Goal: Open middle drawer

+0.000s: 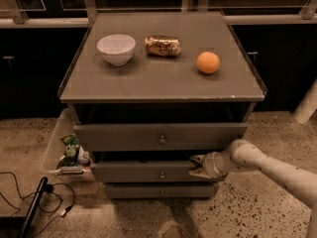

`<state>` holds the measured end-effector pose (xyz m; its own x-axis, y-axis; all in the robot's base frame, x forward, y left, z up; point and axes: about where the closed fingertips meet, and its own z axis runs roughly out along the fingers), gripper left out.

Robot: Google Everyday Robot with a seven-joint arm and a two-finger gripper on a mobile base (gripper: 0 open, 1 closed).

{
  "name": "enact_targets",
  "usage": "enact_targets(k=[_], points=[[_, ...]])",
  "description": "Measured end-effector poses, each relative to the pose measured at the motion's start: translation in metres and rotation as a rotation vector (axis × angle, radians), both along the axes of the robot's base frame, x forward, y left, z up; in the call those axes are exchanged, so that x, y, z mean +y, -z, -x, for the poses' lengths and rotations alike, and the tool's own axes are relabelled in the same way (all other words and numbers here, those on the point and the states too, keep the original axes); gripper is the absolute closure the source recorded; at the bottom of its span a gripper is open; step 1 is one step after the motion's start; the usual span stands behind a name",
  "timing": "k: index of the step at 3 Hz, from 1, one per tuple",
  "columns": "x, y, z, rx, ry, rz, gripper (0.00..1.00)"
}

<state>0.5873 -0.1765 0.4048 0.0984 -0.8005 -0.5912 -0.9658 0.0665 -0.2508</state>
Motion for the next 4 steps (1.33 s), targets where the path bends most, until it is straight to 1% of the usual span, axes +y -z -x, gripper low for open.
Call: enact_targets(k=[1,3,4], points=[[0.0000,0.0000,0.0000,0.000,0.000,0.000,0.86],[0.0000,-0.0004,0.0003,0.010,-0.003,-0.009,0.39],[-0.0003,-0.0005,-0.0012,0.010,-0.003,-0.009,0.42]])
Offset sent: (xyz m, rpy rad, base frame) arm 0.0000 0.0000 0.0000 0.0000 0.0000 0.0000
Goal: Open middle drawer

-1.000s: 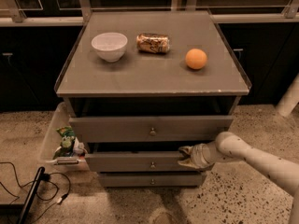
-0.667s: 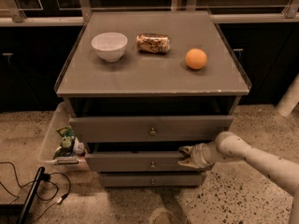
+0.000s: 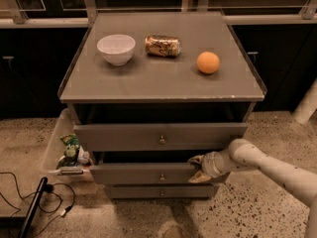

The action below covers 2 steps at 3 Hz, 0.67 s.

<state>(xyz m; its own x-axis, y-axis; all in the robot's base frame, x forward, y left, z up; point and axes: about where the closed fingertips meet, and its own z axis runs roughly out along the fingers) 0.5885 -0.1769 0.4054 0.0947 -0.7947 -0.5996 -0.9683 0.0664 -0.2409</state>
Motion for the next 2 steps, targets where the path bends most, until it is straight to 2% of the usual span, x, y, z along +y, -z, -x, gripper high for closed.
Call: enact_targets(k=[2], points=[[-0.017,0.003,0.054,0.052,0.015,-0.111,0.88]])
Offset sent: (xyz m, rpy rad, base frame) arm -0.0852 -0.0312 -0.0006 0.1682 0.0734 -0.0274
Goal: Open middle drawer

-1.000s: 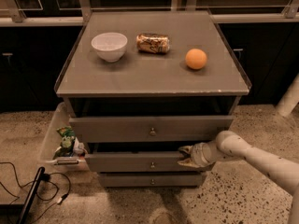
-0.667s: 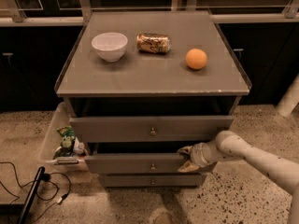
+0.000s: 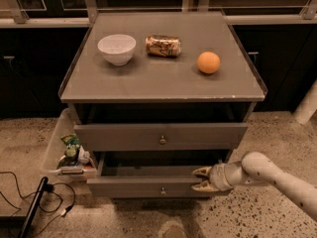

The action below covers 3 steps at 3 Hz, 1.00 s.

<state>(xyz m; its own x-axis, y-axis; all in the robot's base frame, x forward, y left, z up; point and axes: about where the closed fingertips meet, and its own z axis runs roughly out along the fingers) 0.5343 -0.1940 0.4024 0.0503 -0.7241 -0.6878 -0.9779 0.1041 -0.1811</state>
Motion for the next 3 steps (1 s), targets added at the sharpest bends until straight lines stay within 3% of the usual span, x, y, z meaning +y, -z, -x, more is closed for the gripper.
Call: enact_targets(k=[1,2,3], points=[[0.0028,-0.0007,0.0004,0.000,0.000,-0.001,1.00],[0.0034,-0.0007,0.0003,0.000,0.000,-0.001,0.90],[0.0034,-0.0007,0.0003,0.000,0.000,-0.002,0.67]])
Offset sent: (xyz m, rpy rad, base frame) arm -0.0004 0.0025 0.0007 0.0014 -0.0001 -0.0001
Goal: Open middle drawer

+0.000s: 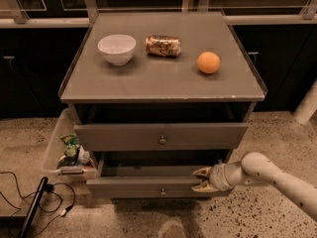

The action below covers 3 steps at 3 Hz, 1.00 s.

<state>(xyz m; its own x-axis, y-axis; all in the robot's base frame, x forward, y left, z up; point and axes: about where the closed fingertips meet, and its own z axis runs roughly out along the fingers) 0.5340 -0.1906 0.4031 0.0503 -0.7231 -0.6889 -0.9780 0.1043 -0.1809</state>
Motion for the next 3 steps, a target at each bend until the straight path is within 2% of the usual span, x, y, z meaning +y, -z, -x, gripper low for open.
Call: enact_targets(k=[2,3], points=[[0.002,0.001,0.003,0.006,0.002,-0.007,0.20],[-0.009,-0.003,0.025,0.031,0.032,0.018,0.00]])
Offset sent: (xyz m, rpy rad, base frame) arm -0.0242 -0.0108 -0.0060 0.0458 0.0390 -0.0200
